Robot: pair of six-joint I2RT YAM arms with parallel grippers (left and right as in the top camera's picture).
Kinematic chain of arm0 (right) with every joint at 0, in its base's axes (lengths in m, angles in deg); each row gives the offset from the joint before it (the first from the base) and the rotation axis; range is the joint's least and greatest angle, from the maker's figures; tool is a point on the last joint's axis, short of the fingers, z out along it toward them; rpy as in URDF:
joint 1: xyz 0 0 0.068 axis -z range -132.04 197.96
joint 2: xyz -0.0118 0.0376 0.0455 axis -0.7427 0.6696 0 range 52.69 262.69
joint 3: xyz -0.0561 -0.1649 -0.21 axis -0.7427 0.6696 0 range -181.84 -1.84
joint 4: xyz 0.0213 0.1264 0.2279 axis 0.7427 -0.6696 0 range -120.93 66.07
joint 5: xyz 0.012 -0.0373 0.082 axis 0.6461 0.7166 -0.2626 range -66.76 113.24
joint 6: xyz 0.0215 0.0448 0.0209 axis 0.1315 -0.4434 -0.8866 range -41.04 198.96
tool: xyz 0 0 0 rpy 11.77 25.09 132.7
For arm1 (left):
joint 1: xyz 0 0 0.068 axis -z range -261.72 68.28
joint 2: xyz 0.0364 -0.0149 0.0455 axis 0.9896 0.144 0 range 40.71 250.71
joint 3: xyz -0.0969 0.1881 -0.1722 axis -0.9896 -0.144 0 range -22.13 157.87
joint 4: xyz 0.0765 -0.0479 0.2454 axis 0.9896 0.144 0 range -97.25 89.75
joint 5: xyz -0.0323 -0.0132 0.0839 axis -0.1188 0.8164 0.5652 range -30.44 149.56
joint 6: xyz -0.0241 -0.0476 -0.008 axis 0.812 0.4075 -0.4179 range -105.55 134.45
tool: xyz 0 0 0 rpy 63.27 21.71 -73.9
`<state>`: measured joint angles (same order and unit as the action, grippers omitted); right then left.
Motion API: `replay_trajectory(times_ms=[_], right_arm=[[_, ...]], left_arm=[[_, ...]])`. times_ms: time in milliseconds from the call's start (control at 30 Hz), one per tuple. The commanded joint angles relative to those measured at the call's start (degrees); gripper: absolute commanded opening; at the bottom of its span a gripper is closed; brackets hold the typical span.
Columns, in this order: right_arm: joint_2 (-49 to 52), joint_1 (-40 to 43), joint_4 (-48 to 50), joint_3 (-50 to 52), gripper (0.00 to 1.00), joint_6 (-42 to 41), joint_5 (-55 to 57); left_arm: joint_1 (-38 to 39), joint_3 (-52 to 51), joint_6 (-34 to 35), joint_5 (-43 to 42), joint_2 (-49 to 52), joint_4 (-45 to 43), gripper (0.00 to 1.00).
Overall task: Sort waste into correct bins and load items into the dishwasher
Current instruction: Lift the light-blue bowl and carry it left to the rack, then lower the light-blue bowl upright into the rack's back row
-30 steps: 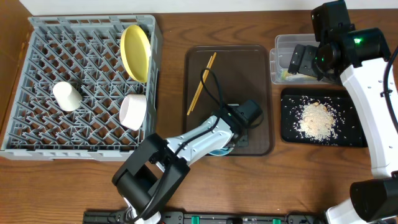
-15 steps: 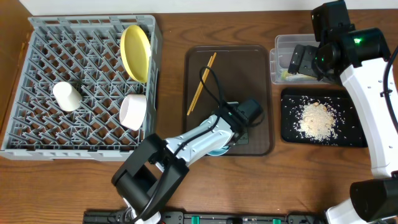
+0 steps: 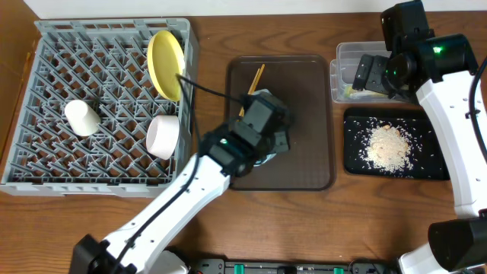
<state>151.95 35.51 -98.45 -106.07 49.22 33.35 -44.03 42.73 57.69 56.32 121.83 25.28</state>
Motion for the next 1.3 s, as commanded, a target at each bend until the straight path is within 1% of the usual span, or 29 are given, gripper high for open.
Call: replay_trajectory(times_ms=[0, 100, 133, 167, 200, 233, 300, 333, 400, 533, 567, 667, 700, 800, 833, 867, 900, 1000, 1100, 1167, 1267], right_arm=[[-0.57, 0.04, -0.04, -0.17, 0.99, -0.42, 0.57], [-0.57, 0.07, -0.04, -0.17, 0.99, -0.42, 0.57], [-0.57, 0.04, -0.04, -0.17, 0.99, -0.42, 0.57], [-0.57, 0.07, -0.04, -0.17, 0.99, -0.42, 0.59], [-0.57, 0.07, -0.04, -0.17, 0.99, -0.42, 0.59], [-0.57, 0.07, -0.04, -0.17, 0.99, -0.44, 0.57], [-0.57, 0.04, -0.04, -0.17, 0.99, -0.42, 0.59], [-0.57, 0.04, -0.04, -0.17, 0.99, -0.44, 0.57], [-0.57, 0.07, -0.04, -0.17, 0.99, -0.44, 0.59], [-0.57, 0.07, -0.04, -0.17, 0.99, -0.42, 0.57], [-0.57, 0.04, -0.04, -0.17, 0.99, -0.42, 0.57], [-0.57, 0.04, -0.04, -0.17, 0.99, -0.44, 0.57], [-0.57, 0.04, -0.04, -0.17, 0.99, -0.42, 0.57], [-0.57, 0.07, -0.04, -0.17, 0.99, -0.42, 0.59], [-0.57, 0.09, -0.04, -0.17, 0.99, -0.42, 0.59], [-0.57, 0.17, -0.04, -0.17, 0.99, -0.42, 0.59], [-0.57, 0.17, -0.04, -0.17, 0.99, -0.42, 0.59], [-0.57, 0.04, -0.04, -0.17, 0.99, -0.42, 0.59], [-0.57, 0.0, -0.04, -0.17, 0.99, -0.42, 0.57], [-0.57, 0.02, -0.04, -0.17, 0.99, -0.42, 0.57], [-0.57, 0.07, -0.04, -0.17, 0.99, -0.42, 0.57]], left_arm=[[-2.95, -0.07, -1.2, -6.51, -2.54, -1.42, 0.07], [-9.11, -0.07, -1.16, -14.1, -6.16, -4.72, 0.07], [-12.52, -0.07, -1.16, -17.86, -7.82, -6.27, 0.08], [-14.25, -0.07, -1.16, -19.34, -8.57, -6.84, 0.07], [-19.8, -0.07, -1.2, -23.1, -10.64, -7.82, 0.07], [-23.32, -0.07, -1.25, -23.87, -11.82, -7.78, 0.07], [-29.16, -0.07, -4.02, -25.7, -13.38, -7.87, 0.07], [-35.12, -0.07, -8.7, -27.3, -14.47, -8.87, 0.08], [-40.44, -0.07, -12.07, -28.72, -14.97, -10.75, 0.07], [-50.49, -0.07, -13.0, -33.62, -14.47, -17.4, 0.07], [-53.33, -0.07, -12.39, -35.15, -13.88, -19.89, 0.07], [-57.68, -0.07, -10.08, -35.87, -11.37, -24.35, 0.08], [-58.88, -0.07, -9.27, -36.92, -9.73, -26.88, 0.07], [-62.27, -0.07, -8.72, -44.5, -3.43, -38.71, 0.08], [-63.3, -0.07, -7.39, -46.71, -1.51, -42.77, 0.07], [-65.42, -0.07, -3.08, -49.88, 2.82, -52.74, 0.07], [-66.51, -0.07, 0.46, -50.16, 5.38, -58.73, 0.07], [-69.33, -0.07, 11.32, -49.35, 13.31, -76.74, 0.08], [-72.15, -0.07, 19.91, -46.31, 21.53, -90.58, 0.08], [-73.18, -0.07, 21.35, -43.95, 25.0, -91.71, 0.08], [-73.59, 0.0, 21.4, -42.16, 29.4, -91.91, 0.08]])
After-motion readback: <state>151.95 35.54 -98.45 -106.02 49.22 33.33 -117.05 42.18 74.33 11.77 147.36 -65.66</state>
